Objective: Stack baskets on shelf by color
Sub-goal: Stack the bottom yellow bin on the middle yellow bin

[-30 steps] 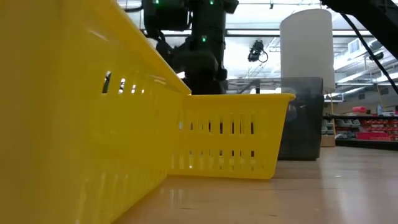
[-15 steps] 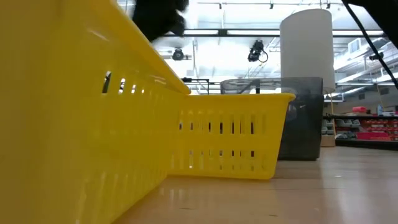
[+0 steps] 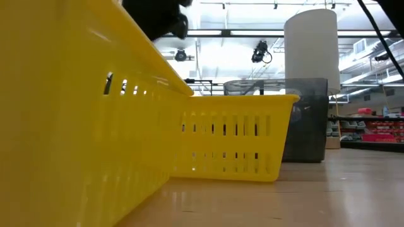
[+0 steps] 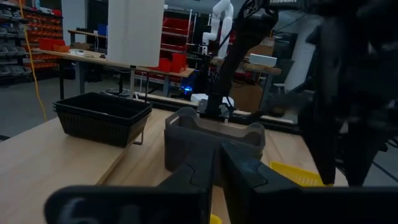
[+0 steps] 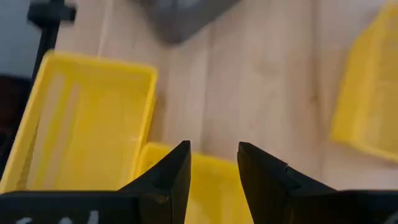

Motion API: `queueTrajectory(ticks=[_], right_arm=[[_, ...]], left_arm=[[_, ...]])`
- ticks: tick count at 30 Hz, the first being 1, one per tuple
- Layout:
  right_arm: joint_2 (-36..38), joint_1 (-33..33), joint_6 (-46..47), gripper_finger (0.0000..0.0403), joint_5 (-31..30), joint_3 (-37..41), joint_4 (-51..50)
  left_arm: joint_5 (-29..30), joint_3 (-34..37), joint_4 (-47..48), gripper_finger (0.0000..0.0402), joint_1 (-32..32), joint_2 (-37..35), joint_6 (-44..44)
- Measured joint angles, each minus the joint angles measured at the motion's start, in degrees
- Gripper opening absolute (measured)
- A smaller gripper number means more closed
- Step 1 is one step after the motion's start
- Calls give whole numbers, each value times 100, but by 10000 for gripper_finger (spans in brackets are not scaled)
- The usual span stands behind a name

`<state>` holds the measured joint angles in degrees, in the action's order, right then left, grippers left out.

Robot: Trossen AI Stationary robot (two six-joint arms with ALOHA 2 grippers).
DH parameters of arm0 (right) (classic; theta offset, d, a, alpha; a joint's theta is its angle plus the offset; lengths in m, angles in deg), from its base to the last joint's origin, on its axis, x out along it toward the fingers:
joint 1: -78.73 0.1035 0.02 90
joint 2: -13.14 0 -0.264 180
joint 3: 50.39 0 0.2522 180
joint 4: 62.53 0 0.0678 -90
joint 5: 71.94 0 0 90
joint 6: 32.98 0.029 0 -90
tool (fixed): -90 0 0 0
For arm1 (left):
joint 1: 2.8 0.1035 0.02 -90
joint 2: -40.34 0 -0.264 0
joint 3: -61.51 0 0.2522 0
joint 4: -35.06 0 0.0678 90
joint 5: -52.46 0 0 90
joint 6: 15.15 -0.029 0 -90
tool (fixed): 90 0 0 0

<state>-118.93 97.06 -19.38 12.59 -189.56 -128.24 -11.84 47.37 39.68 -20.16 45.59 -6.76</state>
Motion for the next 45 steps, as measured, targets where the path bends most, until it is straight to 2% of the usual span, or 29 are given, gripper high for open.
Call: queueTrajectory(ticks=[4, 11, 15, 22, 28, 31, 34, 37, 45], right_arm=[[0, 110, 3, 138, 206, 363, 269], [-4, 362, -310, 138, 418, 998, 1652], [-4, 456, -302, 138, 748, 1013, 1498], [-4, 751, -704, 138, 919, 1011, 1204], [-4, 1013, -2548, 138, 950, 1011, 658], [-4, 1119, -3167, 138, 861, 1011, 535], [-2, 1193, -3483, 138, 505, 1011, 491], [-2, 1215, -3638, 138, 318, 1010, 505], [-2, 1213, -3778, 138, 353, 1008, 514]], left_arm=[[-1, 0, -1, 29, -1, 0, 0], [0, 0, -1, 36, 0, 0, 0], [1, 0, -1, 31, 0, 0, 0], [1, 0, -1, 30, -1, 0, 0], [1, 0, -1, 36, -1, 0, 0], [0, 0, -1, 32, -1, 0, 0], [-1, 0, -1, 29, 0, 0, 0], [1, 0, -1, 28, -2, 0, 0], [0, 0, -1, 36, -2, 0, 0]])
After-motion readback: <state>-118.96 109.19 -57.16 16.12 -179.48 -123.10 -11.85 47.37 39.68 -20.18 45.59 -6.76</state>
